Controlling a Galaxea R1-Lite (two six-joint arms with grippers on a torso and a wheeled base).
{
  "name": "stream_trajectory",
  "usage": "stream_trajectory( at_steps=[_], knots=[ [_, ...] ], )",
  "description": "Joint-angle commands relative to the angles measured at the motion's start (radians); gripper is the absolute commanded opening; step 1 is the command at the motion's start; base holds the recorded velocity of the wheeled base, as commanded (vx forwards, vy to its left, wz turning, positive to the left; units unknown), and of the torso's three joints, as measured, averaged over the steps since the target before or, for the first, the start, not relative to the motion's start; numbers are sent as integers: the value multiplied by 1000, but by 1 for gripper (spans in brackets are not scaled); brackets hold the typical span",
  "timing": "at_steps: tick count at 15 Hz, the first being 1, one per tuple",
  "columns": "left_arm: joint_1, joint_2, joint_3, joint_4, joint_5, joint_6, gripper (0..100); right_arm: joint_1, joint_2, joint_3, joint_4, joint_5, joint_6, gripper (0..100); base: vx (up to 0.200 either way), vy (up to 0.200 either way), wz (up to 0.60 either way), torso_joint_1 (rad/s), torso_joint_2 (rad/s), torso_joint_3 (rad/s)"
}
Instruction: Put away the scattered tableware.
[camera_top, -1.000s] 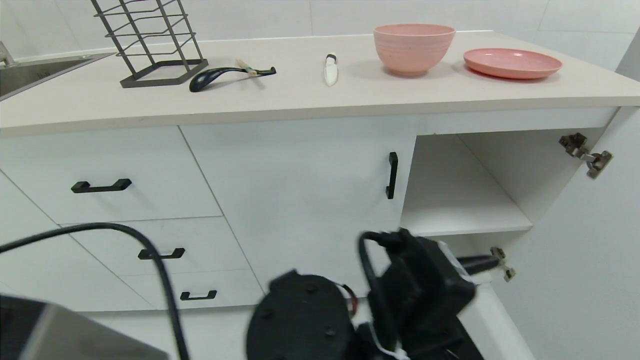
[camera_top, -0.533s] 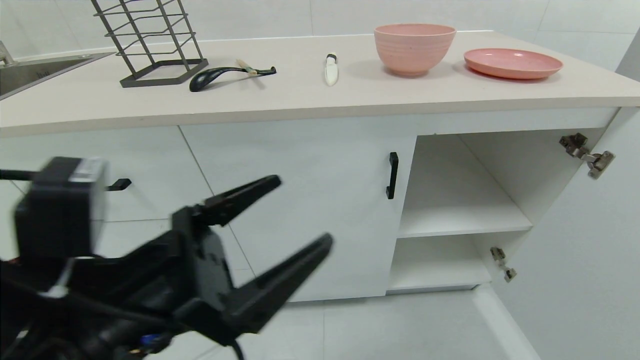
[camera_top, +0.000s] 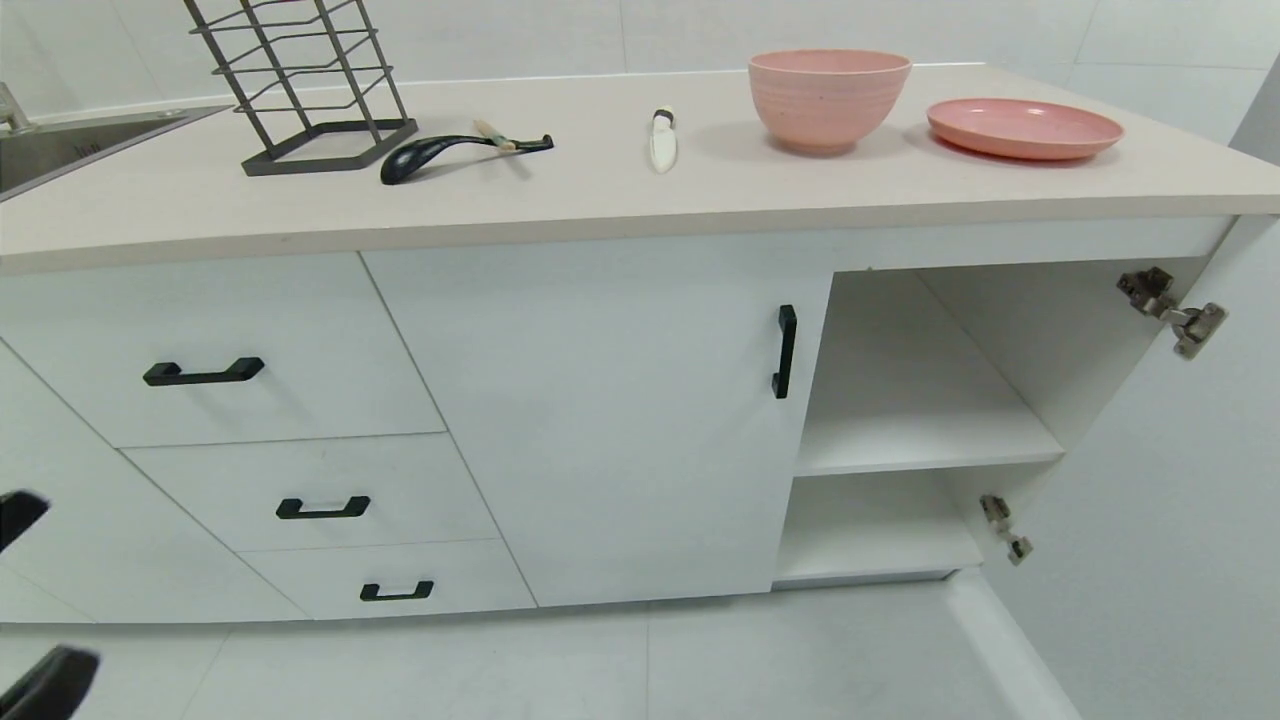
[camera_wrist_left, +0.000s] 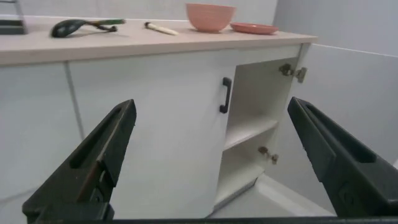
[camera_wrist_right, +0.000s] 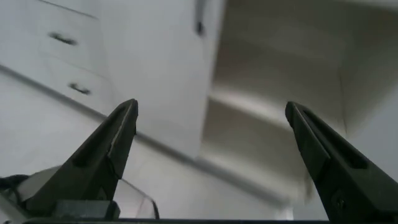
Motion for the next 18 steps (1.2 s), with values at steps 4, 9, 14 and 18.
stream_trajectory(
  at_steps=[4, 9, 14, 18],
  knots=[
    [159, -492, 85, 483, 22, -15, 100, -95, -68, 0, 195, -165, 53, 100, 0, 0, 0, 0, 0, 0],
    [267, -510, 85, 819, 84, 160, 100, -127, -105, 0, 194, -194, 65, 100, 0, 0, 0, 0, 0, 0],
    [317, -588, 85, 854, 245, 246, 100, -123, -126, 0, 234, -349, 134, 100, 0, 0, 0, 0, 0, 0],
    [317, -588, 85, 866, 300, 203, 100, -123, -126, 0, 234, -340, 131, 100, 0, 0, 0, 0, 0, 0]
  ],
)
